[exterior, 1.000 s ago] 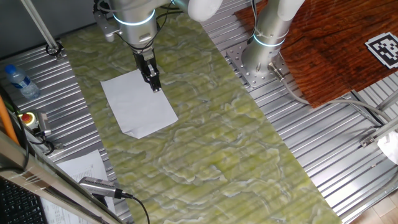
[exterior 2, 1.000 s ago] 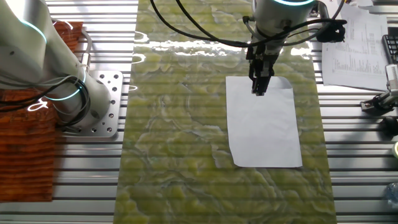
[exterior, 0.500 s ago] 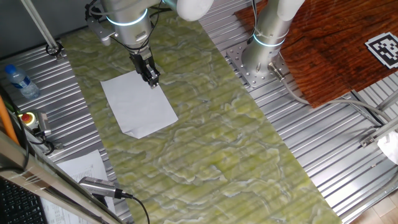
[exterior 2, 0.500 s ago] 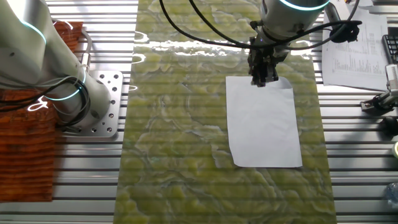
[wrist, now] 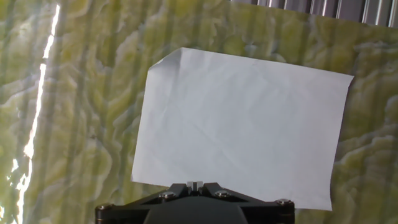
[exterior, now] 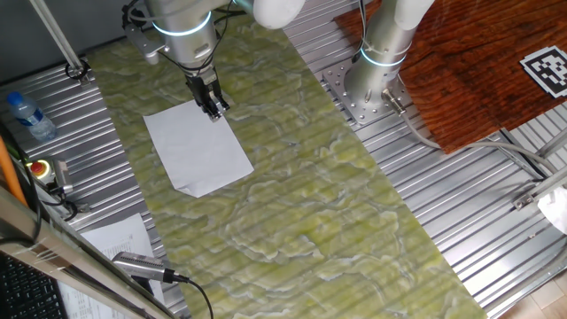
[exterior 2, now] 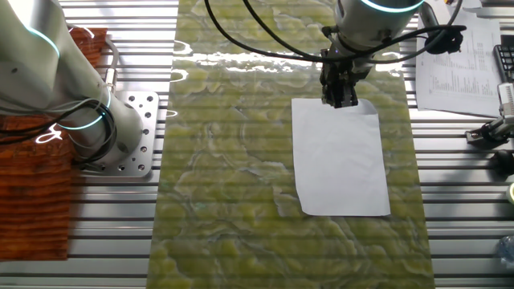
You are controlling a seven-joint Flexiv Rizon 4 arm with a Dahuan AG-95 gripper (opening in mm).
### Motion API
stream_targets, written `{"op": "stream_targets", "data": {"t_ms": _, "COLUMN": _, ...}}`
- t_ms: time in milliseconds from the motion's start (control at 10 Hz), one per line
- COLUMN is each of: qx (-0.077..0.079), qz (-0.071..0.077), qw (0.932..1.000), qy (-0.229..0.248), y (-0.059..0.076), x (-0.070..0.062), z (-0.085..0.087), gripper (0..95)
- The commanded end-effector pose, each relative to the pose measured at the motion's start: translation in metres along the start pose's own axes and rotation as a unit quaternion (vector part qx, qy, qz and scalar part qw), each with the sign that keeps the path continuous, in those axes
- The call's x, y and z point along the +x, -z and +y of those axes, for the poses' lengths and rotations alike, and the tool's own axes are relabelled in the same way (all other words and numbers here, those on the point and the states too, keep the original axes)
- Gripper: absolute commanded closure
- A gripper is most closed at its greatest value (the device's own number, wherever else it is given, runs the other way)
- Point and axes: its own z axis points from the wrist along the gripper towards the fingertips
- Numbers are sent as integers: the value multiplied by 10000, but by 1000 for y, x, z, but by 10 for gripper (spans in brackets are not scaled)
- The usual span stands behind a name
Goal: Flip over and spread out the paper that is laid flat on the table
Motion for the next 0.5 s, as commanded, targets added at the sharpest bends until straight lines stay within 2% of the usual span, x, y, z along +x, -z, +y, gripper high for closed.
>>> {"op": "stream_targets", "data": {"t_ms": 100, "qx": -2, "qz": 6, "qw": 10000, "qy": 26, "y": 1, "x": 0, "z": 0, "gripper": 950}}
{"op": "stream_targets", "data": {"t_ms": 500, "qx": -3, "qz": 17, "qw": 10000, "qy": 97, "y": 1, "x": 0, "z": 1, "gripper": 950}}
